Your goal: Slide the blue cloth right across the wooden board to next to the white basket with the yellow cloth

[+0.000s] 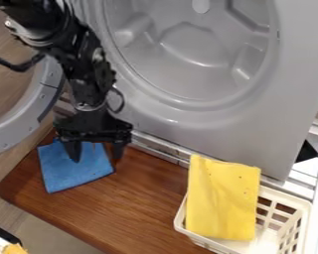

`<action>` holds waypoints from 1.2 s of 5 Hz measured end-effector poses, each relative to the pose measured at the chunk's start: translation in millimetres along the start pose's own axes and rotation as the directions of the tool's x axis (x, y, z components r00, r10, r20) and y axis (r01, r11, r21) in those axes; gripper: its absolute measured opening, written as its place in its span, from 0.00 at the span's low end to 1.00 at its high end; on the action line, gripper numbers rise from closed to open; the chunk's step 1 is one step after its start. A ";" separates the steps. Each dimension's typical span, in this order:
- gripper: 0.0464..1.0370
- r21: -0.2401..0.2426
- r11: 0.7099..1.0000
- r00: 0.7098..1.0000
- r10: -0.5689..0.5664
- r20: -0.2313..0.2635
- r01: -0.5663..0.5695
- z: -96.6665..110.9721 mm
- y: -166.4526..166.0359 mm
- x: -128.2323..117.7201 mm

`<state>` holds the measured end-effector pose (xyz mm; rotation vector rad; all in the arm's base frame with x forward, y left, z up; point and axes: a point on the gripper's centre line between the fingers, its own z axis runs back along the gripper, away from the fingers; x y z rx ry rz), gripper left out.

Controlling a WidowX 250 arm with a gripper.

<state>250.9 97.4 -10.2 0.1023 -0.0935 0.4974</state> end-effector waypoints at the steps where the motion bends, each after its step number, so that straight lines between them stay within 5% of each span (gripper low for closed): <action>1: 0.96 0.011 0.999 0.998 0.049 -0.028 -0.049 -20.0 16.1 6.5; 4: 0.96 0.015 0.997 0.997 0.077 -0.031 -0.076 -57.0 41.7 16.6; 6: 0.96 0.020 0.988 0.987 0.155 0.038 -0.155 -65.0 39.6 6.4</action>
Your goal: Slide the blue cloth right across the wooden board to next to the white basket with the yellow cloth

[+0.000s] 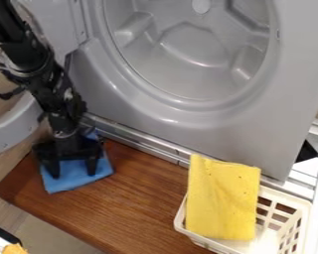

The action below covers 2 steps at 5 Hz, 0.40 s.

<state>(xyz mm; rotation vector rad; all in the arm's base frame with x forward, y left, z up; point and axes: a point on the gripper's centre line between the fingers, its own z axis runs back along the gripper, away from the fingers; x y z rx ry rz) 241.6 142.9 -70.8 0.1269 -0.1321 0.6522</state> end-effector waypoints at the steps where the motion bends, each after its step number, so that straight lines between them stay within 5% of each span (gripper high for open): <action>1: 0.96 -0.020 0.999 0.999 0.028 -0.016 -0.029 -2.5 -5.9 -15.1; 2: 0.96 -0.019 1.000 1.000 0.010 -0.021 -0.011 -0.3 -17.7 -22.9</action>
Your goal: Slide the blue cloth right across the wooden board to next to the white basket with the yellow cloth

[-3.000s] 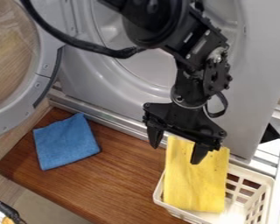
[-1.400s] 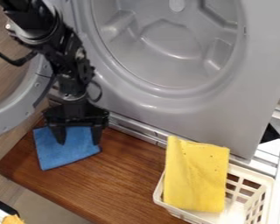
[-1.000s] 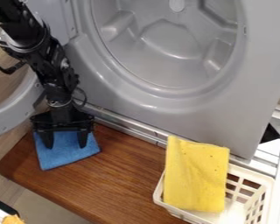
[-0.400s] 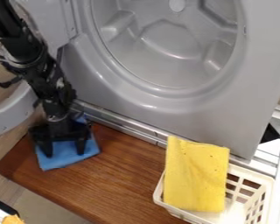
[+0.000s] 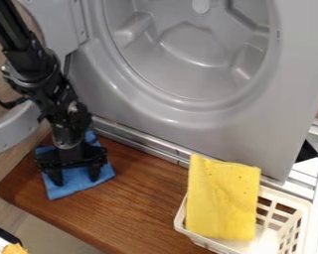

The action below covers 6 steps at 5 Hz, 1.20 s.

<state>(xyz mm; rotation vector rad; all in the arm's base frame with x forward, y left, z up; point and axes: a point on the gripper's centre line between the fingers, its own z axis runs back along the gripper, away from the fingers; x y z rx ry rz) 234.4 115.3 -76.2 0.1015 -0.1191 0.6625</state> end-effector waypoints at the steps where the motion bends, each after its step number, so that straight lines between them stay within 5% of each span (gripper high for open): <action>1: 0.96 -0.017 1.000 1.000 -0.016 -0.012 0.016 1.1 -15.4 -8.3; 3: 0.96 -0.065 0.984 0.986 -0.168 0.005 0.168 9.6 -73.0 -19.1; 6: 0.96 -0.123 0.916 0.924 -0.382 0.031 0.383 31.7 -139.7 -55.5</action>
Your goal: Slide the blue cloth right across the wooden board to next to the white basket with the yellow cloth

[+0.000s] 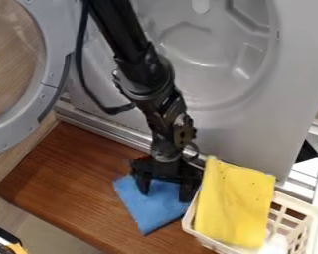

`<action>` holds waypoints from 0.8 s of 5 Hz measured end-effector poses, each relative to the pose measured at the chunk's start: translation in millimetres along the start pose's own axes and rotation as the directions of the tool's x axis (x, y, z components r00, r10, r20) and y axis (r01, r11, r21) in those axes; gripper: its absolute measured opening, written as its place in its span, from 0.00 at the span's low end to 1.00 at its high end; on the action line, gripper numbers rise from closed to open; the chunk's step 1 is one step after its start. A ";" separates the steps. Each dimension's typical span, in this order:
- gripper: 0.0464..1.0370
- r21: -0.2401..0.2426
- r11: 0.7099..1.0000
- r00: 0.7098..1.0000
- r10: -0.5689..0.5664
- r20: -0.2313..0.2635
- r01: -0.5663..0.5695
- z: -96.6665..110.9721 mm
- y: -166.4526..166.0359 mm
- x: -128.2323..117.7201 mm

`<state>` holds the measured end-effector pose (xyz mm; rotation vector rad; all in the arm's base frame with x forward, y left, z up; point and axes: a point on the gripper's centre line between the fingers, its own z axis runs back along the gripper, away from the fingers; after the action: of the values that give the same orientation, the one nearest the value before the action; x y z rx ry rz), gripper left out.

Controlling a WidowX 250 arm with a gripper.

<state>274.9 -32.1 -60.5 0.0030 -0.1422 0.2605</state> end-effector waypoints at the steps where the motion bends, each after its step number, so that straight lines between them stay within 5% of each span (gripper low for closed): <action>1: 0.96 0.007 1.000 1.000 -0.003 -0.005 0.003 1.2 2.6 -4.3; 4: 0.96 0.037 0.999 0.998 0.012 0.055 -0.014 36.7 12.5 0.7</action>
<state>267.2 -20.7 -24.3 0.0463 -0.1914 0.2764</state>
